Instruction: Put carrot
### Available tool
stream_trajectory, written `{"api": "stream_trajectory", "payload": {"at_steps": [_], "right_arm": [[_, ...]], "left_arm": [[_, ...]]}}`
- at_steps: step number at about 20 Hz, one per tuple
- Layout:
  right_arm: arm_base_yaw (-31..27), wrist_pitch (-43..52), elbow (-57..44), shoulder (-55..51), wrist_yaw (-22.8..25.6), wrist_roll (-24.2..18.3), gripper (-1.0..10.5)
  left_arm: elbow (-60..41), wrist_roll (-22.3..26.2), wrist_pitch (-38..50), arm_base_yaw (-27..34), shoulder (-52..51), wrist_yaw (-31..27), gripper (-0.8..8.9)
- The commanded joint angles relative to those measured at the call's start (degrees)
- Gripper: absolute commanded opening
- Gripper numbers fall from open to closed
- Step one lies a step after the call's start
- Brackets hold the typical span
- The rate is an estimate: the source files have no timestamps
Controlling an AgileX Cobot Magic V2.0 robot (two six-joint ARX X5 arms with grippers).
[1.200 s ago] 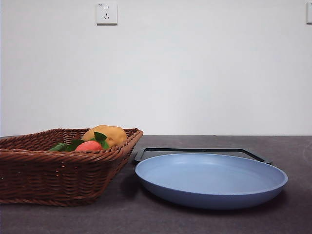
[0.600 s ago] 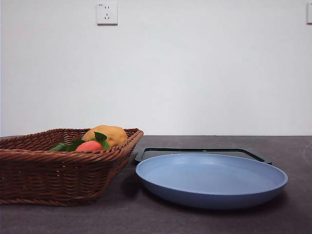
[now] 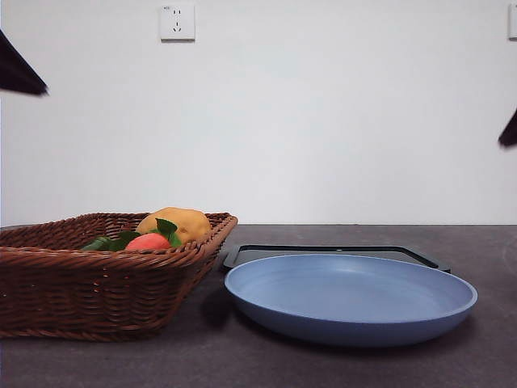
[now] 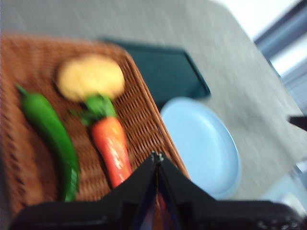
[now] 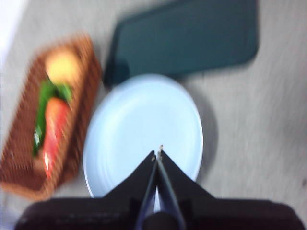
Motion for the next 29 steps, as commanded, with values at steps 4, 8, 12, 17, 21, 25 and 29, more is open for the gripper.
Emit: {"api": "stream_trajectory", "payload": {"at_steps": [4,8,12,17,21,25,29], "right_arm": [[0.09,0.33,0.85,11.54,-1.75,-2.78,0.9],[0.66,3.48,0.85,18.23,-1.73,-2.80,2.1],[3.56,10.05,0.85,24.52,-1.57,-1.75,2.1],[5.46,14.12,0.85,31.28,-1.31,0.28,2.1],[5.42,13.29,0.85,30.56,-1.51,0.22,2.1],[5.38,13.27,0.85,27.96,-0.85,0.26,2.1],[5.38,13.09,0.85,26.36,8.28,-0.44,2.0]], "left_arm": [[1.27,2.01,-1.64,-3.78,6.21,3.10,0.10],[1.27,1.97,-0.50,-5.18,6.21,3.37,1.62],[1.27,1.97,-0.42,-5.20,6.21,3.34,2.37],[1.27,1.97,-0.35,-5.20,6.21,3.34,2.36],[1.27,1.97,-0.59,-5.20,6.21,3.34,2.36],[1.27,1.97,-0.55,-5.18,6.21,1.40,2.36],[1.27,1.97,-0.50,-5.20,6.21,-1.36,2.36]]}}
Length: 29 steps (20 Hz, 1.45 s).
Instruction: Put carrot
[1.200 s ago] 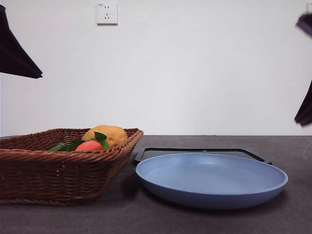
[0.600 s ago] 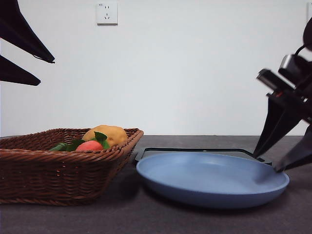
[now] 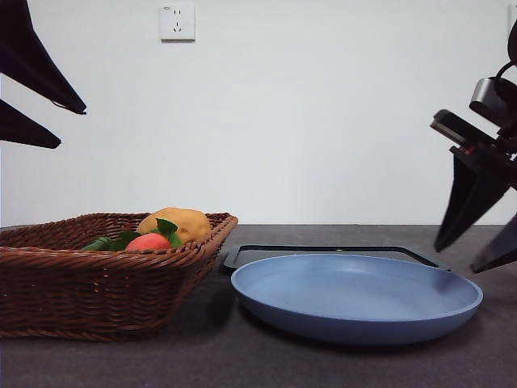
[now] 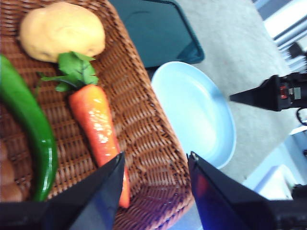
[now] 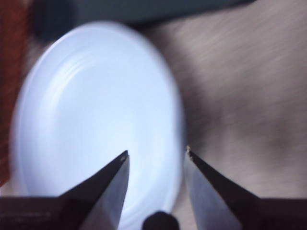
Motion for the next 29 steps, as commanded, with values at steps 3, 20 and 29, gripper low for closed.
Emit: {"api": "stream_trajectory", "payload": {"at_steps": [3,20,29], "right_arm": [[0.11,0.35,0.76,1.57,1.03,-0.28,1.6],[-0.09,0.55,0.76,4.48,-4.55,1.16,0.0],[-3.96,-10.56,0.76,-10.36,-4.33,1.22,0.0]], "left_arm": [[0.81,1.01,1.14,-0.26,0.31,-2.23,2.36],[0.85,0.55,5.68,-1.22,0.31,-5.09,2.63],[2.49,-0.68,9.03,-11.28,5.57,-17.57,2.99]]}}
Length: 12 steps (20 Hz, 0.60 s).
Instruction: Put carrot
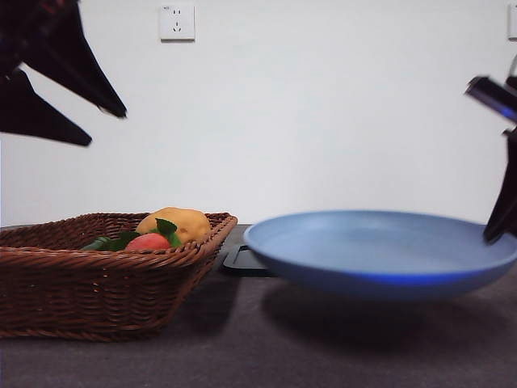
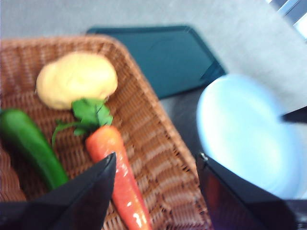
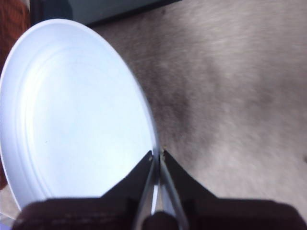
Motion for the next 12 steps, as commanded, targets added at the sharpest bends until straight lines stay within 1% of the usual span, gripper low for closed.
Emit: {"api": "stream_trajectory", "payload": {"at_steps": [1,3,7,8,12], "right_arm": [[-0.87,-0.81,0.76,-3.26,0.85,-0.11,0.0],[-1.22,-2.23,0.76,-6.23,2.89,-0.20,0.0],[-1.33,-4.44,0.76,-8.68,2.82,-0.55,0.0],[-1.33,-4.61,0.76,-8.74,2.78,-0.57,0.0],[-1.33,-4.59,0.76,-8.76,2.75,-0.94,0.0]], "left_arm": [[3.13,-0.13,-1.44,-2.38,5.14,-3.34,2.99],[6.54,0.87,-3.67,-4.13,10.71,-6.47,2.99],[14.27,2.99,-10.82,-7.21,22.86,-14.08,2.99],[15.30,3.10,-11.47,-7.82,24.96,-15.87,2.99],[17.29,3.15,-10.27,-9.81,31.85,-17.16,2.98]]}}
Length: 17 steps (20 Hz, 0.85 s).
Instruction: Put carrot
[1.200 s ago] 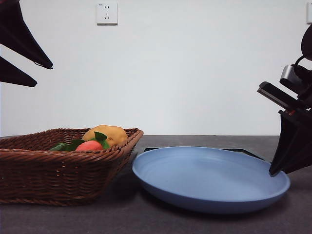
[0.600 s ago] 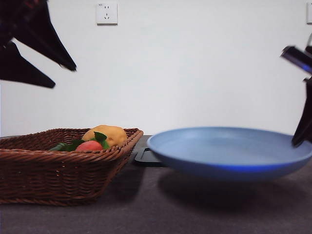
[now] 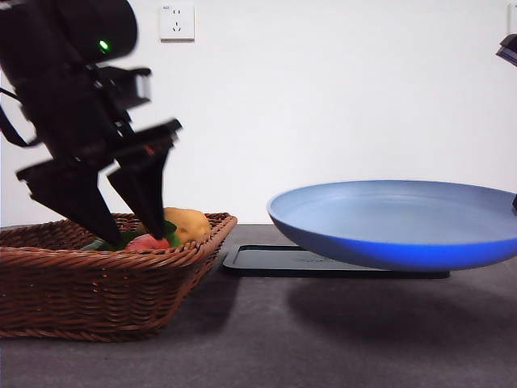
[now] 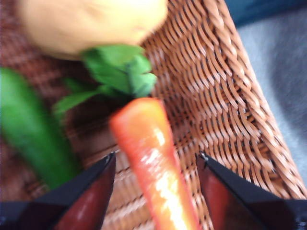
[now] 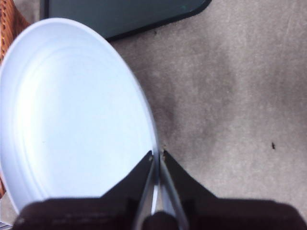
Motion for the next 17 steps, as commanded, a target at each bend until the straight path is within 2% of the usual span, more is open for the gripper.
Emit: {"api": "stream_trajectory", "payload": {"at_steps": [1,6,9,12,17], "right_arm": [[0.04,0.72,0.76,0.13,-0.20,-0.92,0.0],[0.04,0.81,0.76,0.13,-0.17,-1.09,0.0],[0.04,1.03,0.76,0.13,-0.20,-1.09,0.0],[0.04,1.03,0.76,0.13,-0.26,-1.09,0.0],[0.04,0.90,0.76,0.13,-0.35,-1.07,0.0]], "left_arm": [[1.01,0.74,1.75,-1.29,3.61,-1.07,2.98],[1.01,1.40,2.19,-2.23,5.77,-1.16,2.89],[1.01,4.22,2.51,-2.21,5.77,-1.20,1.54],[1.25,6.36,3.02,-1.84,5.75,-0.98,1.22],[5.31,8.28,-5.03,0.33,1.86,-0.33,1.13]]}}
